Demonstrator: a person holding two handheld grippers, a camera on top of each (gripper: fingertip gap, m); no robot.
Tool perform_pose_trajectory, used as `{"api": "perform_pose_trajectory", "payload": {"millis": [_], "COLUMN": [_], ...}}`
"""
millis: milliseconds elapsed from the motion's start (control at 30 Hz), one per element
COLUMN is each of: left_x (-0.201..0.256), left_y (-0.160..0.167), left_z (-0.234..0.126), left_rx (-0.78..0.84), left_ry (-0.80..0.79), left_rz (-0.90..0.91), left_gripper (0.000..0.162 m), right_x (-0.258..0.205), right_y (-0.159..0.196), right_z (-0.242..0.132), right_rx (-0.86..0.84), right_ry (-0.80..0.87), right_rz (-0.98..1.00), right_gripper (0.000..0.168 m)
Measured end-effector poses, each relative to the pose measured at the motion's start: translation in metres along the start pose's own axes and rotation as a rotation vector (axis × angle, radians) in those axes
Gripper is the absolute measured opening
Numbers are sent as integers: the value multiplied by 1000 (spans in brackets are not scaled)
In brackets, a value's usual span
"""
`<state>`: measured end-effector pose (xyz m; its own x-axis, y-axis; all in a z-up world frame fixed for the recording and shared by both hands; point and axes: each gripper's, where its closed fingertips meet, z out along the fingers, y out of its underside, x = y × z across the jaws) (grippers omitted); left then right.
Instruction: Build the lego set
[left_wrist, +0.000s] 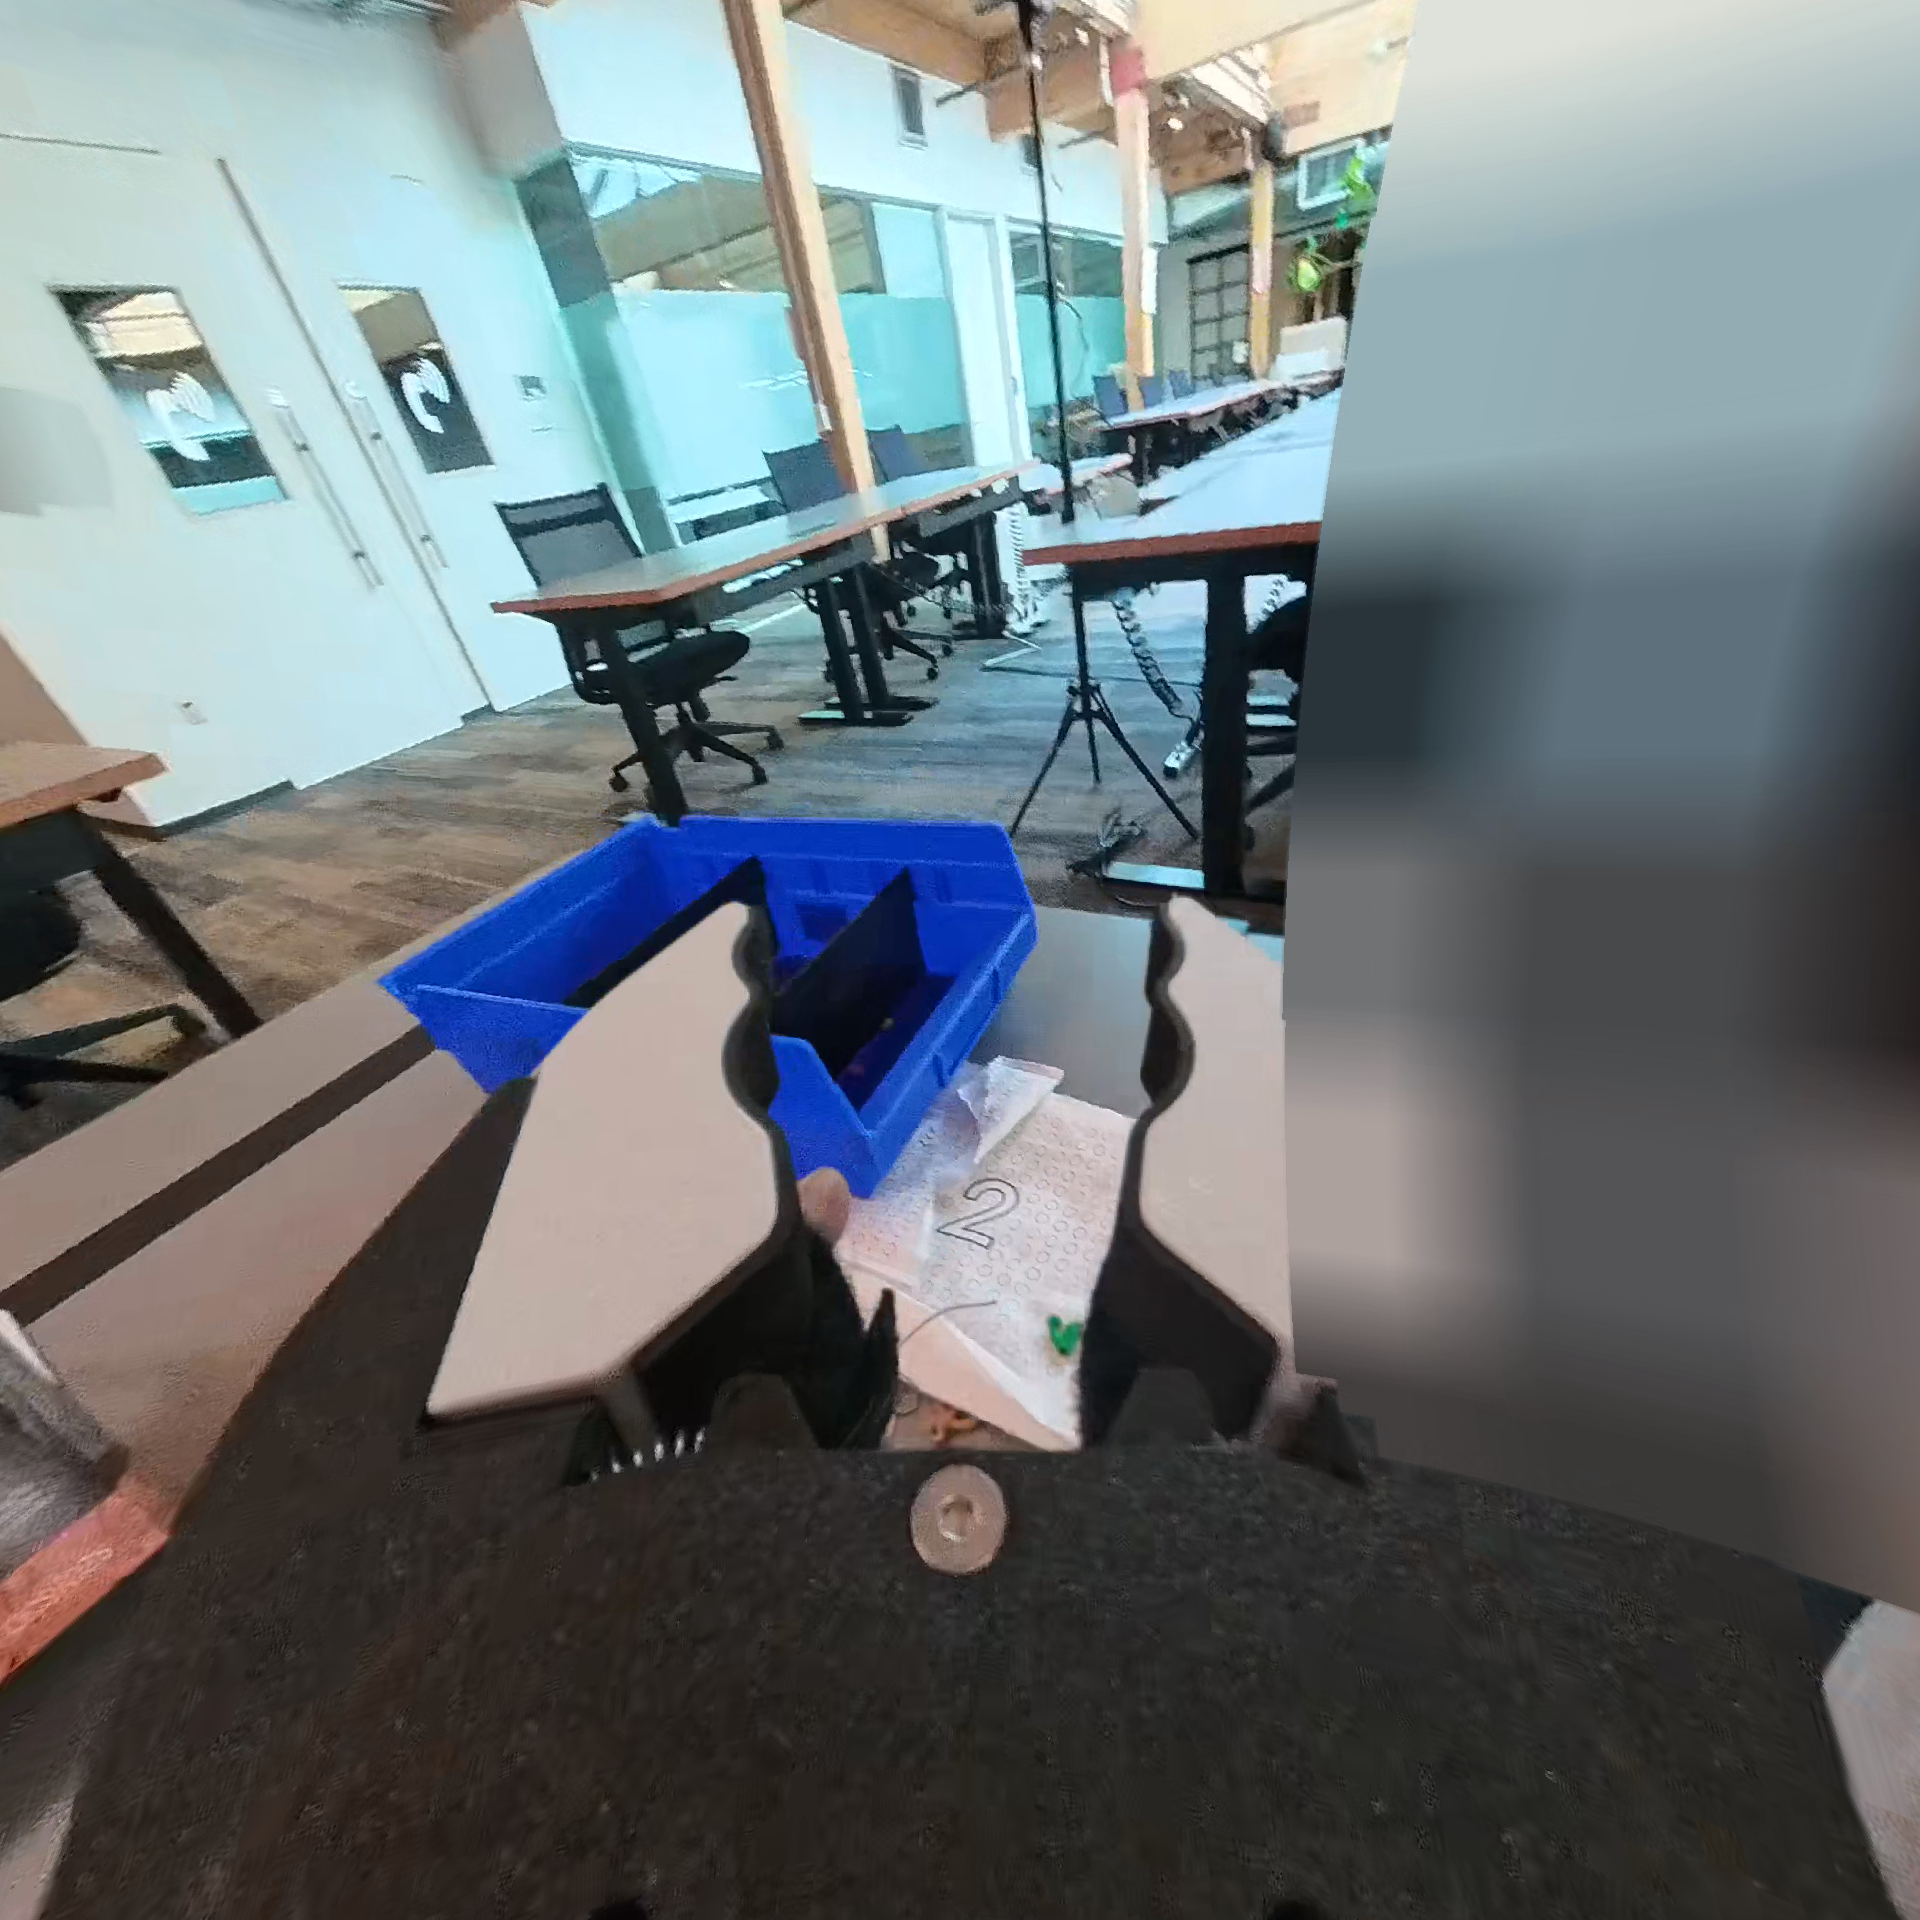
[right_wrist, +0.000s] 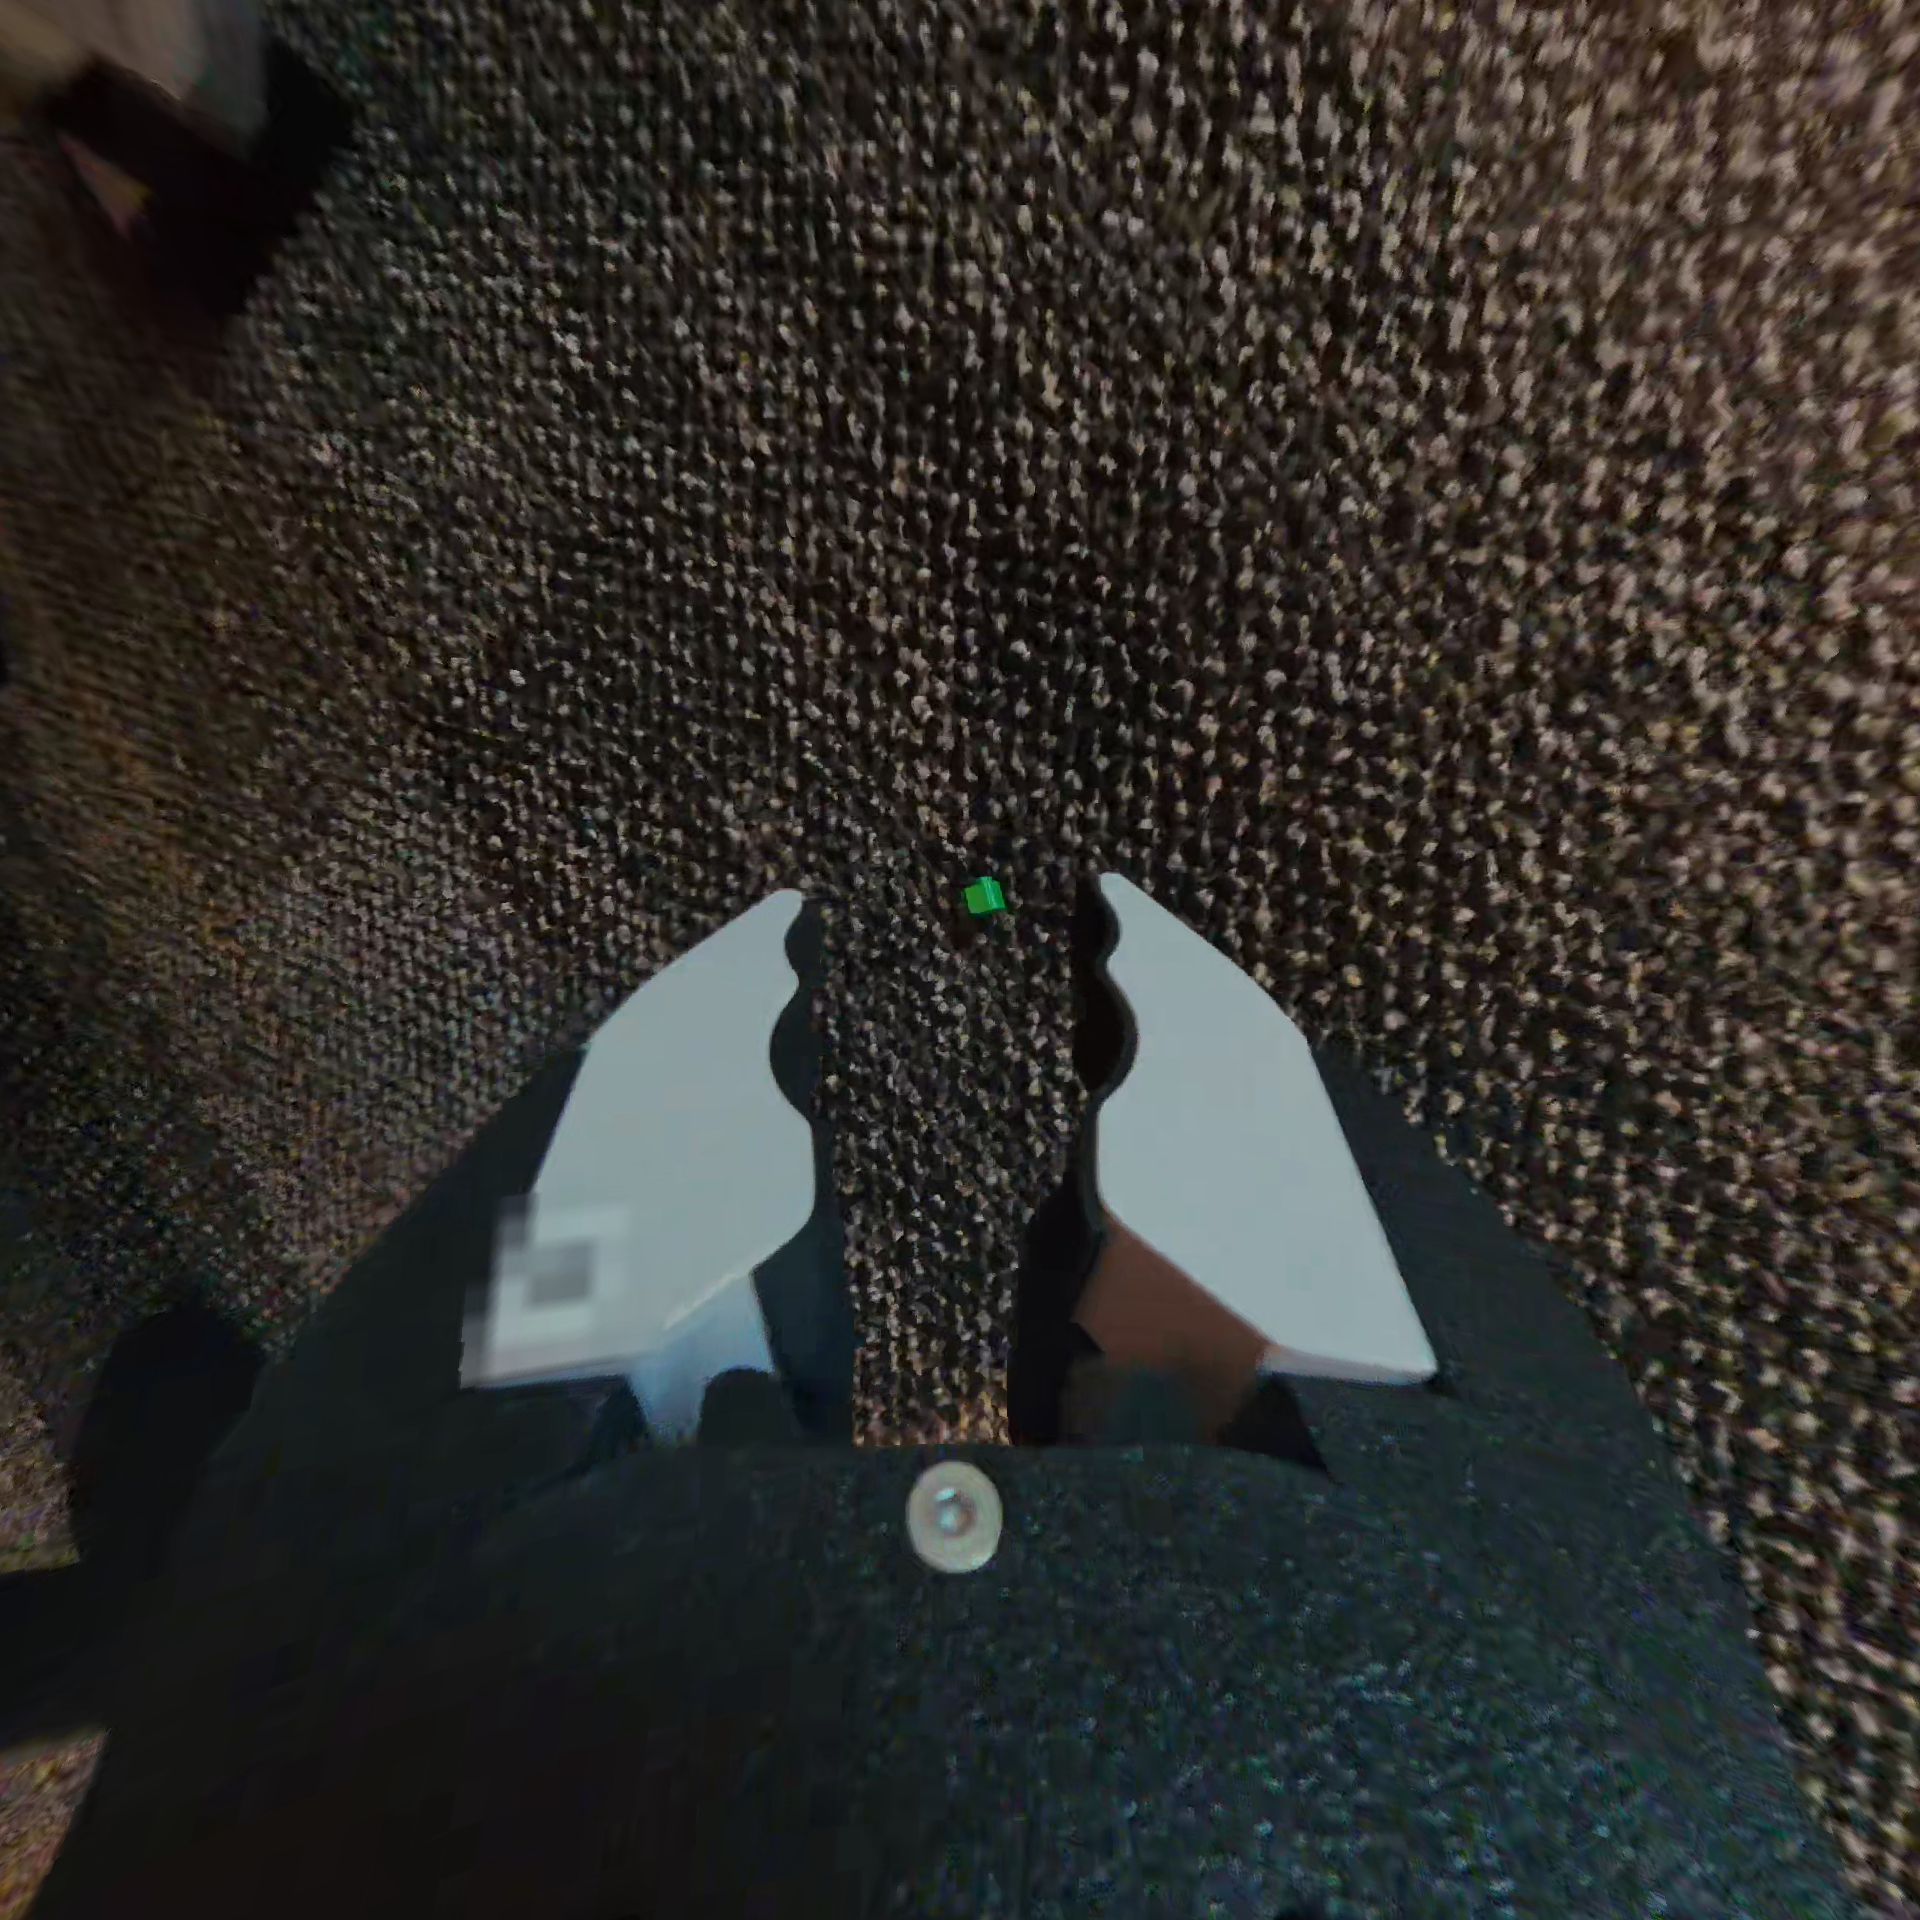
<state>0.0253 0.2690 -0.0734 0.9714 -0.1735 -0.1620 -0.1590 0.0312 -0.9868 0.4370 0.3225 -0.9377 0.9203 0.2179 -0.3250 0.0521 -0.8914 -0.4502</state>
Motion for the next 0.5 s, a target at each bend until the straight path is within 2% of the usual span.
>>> {"api": "perform_pose_trajectory", "payload": {"millis": [33,267,433,500], "left_x": [-7,-37,-45,-48], "left_y": [-6,-12,-14,-17], "left_z": [0,-13,-22,-27], "left_rx": [16,28,-26,-21], "left_ry": [-39,-202,-249,-261], "left_rz": [-10,-34,36,41], "left_gripper": [68,64,63,64], "right_x": [2,9,15,16], "right_y": [4,18,20,21], "right_z": [7,38,46,45], "right_rx": [-2,-8,-8,-1], "right_ry": [22,85,128,134], "right_rz": [7,14,-42,-57], "right_gripper": [40,28,10,8]}}
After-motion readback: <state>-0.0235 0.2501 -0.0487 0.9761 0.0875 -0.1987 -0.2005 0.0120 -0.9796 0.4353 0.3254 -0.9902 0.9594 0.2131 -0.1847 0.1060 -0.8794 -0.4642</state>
